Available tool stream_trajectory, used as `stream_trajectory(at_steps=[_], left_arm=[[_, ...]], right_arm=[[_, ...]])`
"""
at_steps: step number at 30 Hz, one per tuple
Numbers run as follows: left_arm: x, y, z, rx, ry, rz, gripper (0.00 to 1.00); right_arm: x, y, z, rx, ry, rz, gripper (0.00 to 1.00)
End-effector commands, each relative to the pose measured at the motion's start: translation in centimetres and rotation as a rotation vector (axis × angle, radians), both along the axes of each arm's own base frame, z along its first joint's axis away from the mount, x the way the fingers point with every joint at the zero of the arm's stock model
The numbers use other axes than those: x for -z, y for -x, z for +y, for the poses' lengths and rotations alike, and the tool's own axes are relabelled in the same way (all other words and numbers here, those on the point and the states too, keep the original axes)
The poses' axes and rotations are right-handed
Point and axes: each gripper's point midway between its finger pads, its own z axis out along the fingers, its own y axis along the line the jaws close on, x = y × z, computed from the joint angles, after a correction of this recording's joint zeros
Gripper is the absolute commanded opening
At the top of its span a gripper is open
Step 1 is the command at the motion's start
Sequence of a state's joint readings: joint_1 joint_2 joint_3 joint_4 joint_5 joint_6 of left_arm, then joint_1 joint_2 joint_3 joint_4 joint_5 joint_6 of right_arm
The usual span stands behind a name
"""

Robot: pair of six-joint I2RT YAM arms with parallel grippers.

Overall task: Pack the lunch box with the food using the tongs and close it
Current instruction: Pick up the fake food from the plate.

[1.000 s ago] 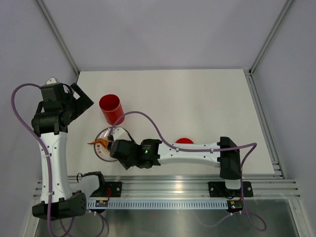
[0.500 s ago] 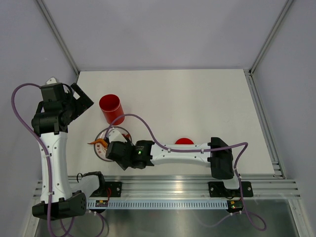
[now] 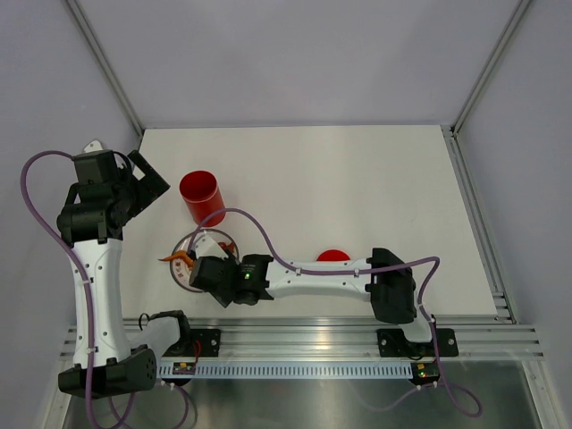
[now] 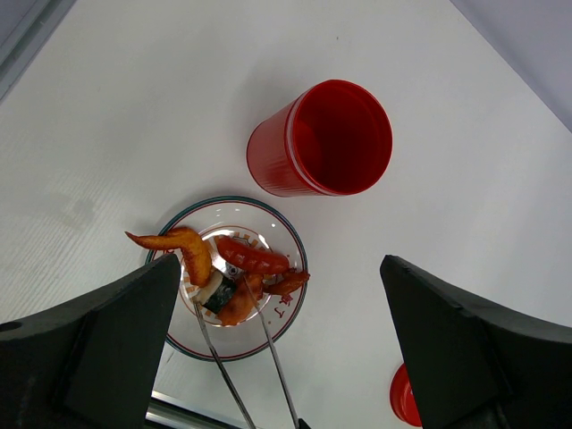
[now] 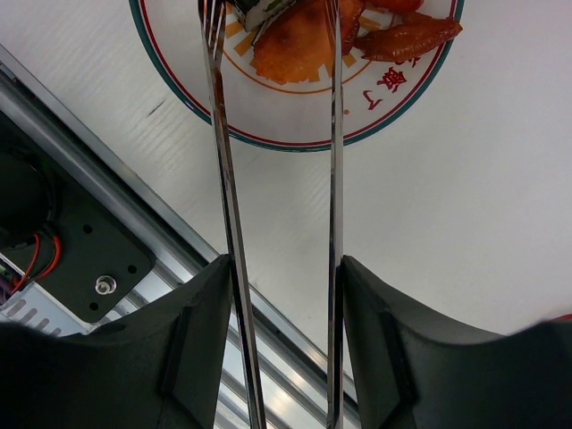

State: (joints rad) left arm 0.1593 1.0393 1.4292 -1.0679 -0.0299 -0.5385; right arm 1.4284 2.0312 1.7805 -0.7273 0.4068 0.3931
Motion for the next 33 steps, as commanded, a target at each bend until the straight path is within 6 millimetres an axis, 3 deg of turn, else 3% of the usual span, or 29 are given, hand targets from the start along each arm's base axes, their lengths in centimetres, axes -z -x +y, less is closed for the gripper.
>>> stream_trajectory(at_steps=[1, 8, 14, 18, 22, 28, 33], left_arm=[[-0.8, -0.3, 0.2, 0.010, -0.021, -0.038, 0.99], [-0.8, -0.3, 0.2, 0.009, -0.019, -0.037, 0.99], [-0.7, -0.3, 0.3, 0.008, -0.020, -0.035, 0.99], [-0.6, -0.3, 0.2, 0.010, -0.017, -0.034, 0.99], [-0.4, -0.4, 0.2, 0.009, -0.015, -0.030, 0.99], [-0.4, -0.5, 0.2, 0.009, -0.013, -0.029, 0.99], [-0.5, -0.6, 0.3, 0.009, -0.015, -0.028, 0.99]], right_arm=[[-2.5, -1.0, 1.6, 0.005, -0.075, -0.041, 0.56], [-3.0, -1.1, 2.0, -0.009, -0.082, -0.048, 0.48], [-4.8, -1.0, 1.7, -0.014, -0.110, -0.051, 0.36], [-6.0, -0.7, 1.6, -0.028, -0.141, -0.045, 0.16], [-7.4, -0.7, 1.3, -0.029, -0.173, -0.050, 0.07], [-8.6, -0.3, 1.3, -0.038, -0.213, -0.041, 0.00], [-9.1, -0.4, 1.1, -0.035, -0.222, -0.043, 0.00]])
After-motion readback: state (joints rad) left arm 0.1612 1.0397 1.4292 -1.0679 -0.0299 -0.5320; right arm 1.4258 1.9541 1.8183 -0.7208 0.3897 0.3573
